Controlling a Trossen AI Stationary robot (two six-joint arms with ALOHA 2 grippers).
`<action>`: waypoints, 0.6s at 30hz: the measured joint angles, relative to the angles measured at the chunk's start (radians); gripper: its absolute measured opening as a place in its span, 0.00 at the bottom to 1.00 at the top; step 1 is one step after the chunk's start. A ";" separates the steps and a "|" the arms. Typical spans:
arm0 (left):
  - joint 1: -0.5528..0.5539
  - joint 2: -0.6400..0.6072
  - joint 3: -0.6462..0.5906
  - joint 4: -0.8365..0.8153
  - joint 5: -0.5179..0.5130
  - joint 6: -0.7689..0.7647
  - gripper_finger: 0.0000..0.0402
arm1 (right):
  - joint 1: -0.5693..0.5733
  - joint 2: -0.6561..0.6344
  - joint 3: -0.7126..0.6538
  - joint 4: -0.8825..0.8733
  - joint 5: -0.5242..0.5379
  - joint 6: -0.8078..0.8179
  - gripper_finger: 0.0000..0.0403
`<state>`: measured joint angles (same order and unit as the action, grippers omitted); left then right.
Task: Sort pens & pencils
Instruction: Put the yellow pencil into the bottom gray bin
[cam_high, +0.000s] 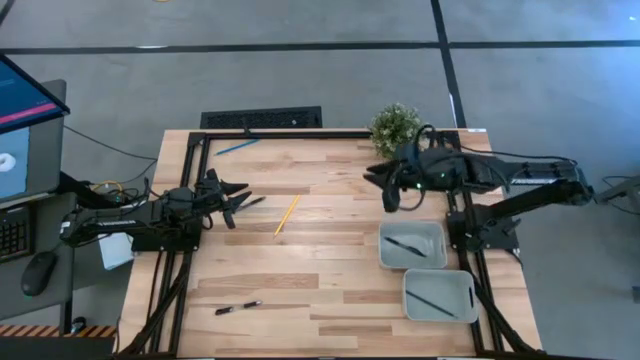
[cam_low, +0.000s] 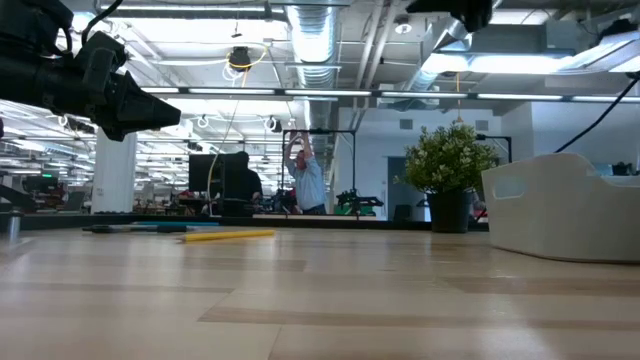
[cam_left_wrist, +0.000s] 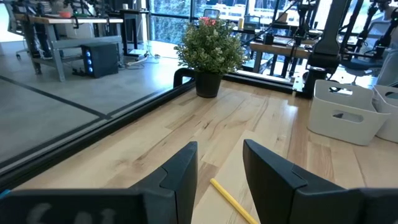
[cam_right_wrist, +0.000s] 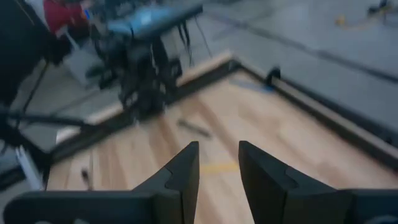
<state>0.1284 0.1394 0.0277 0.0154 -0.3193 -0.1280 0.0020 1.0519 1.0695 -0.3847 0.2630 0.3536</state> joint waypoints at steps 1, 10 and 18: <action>0.000 0.000 0.000 0.000 0.000 0.000 0.30 | -0.009 0.000 0.000 0.027 0.000 -0.016 0.33; 0.000 0.000 0.000 0.000 0.001 0.000 0.30 | -0.069 0.000 0.000 0.101 0.000 -0.104 0.33; 0.000 0.000 0.000 -0.001 0.032 0.000 0.30 | -0.128 0.000 0.000 0.078 0.000 -0.239 0.33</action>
<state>0.1287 0.1398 0.0277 0.0143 -0.2874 -0.1280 -0.1259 1.0523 1.0695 -0.3066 0.2630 0.1148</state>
